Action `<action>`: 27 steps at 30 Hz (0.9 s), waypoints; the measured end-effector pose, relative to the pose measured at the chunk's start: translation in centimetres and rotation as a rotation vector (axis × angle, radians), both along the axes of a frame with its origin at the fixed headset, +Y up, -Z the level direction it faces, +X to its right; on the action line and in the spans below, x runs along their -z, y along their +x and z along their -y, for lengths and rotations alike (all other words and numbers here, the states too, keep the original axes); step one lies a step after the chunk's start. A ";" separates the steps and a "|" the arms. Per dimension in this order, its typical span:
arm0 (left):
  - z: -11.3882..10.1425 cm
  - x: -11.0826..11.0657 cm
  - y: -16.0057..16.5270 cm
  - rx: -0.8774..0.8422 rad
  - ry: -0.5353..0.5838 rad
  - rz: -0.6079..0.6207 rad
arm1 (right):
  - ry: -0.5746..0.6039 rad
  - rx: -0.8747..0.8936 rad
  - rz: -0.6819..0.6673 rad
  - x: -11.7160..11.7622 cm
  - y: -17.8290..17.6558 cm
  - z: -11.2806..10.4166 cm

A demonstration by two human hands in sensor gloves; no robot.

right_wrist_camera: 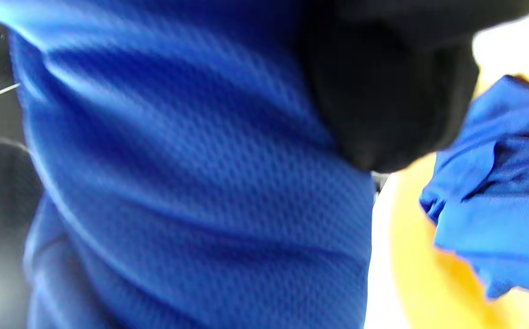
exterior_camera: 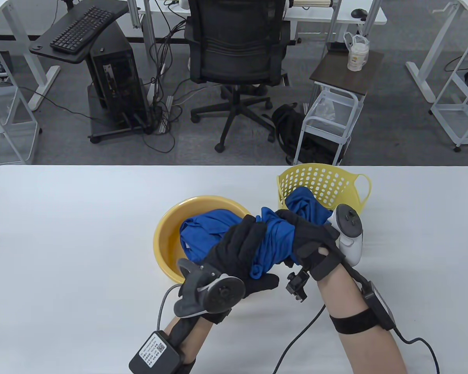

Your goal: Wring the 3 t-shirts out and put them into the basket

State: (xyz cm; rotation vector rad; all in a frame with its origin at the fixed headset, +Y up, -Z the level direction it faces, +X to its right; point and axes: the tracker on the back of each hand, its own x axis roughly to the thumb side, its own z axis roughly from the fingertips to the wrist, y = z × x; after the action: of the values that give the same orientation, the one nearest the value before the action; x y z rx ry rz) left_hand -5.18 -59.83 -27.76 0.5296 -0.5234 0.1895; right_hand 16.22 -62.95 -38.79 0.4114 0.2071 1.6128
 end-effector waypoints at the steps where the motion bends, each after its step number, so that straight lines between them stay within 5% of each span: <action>1: 0.2 0.0 0.4 0.035 0.000 -0.019 | 0.012 -0.036 0.012 -0.1 0.1 -0.2; 7: 1.6 0.4 1.2 0.182 0.063 -0.114 | 0.098 -0.235 0.056 -1.2 -0.2 -1.6; 11: 0.9 1.2 -0.6 -0.066 -0.025 -0.027 | 0.046 -0.096 -0.061 -1.0 -0.8 -1.2; 16: -0.1 2.4 -4.2 -0.429 -0.229 0.043 | 0.003 0.277 -0.426 -0.3 -0.5 -1.3; 18: 0.2 3.1 -5.7 -0.590 -0.326 0.080 | 0.041 0.346 -0.418 -0.3 -0.2 -1.6; 20: 0.8 4.0 -7.1 -0.769 -0.467 0.158 | 0.179 0.314 -0.312 -0.6 0.2 -2.3; 23: 1.9 5.2 -8.7 -0.985 -0.655 0.272 | 0.603 0.071 -0.134 -1.8 0.0 -3.8; 27: 2.6 5.7 -9.0 -1.126 -0.850 0.438 | 1.103 -0.587 0.025 -4.5 -2.3 -4.4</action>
State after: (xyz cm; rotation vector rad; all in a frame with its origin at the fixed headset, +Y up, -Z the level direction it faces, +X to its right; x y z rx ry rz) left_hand -14.14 -62.41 -33.45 -0.1242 -0.4604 1.5551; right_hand 13.96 -58.51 -34.31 1.2490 -0.6865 2.2114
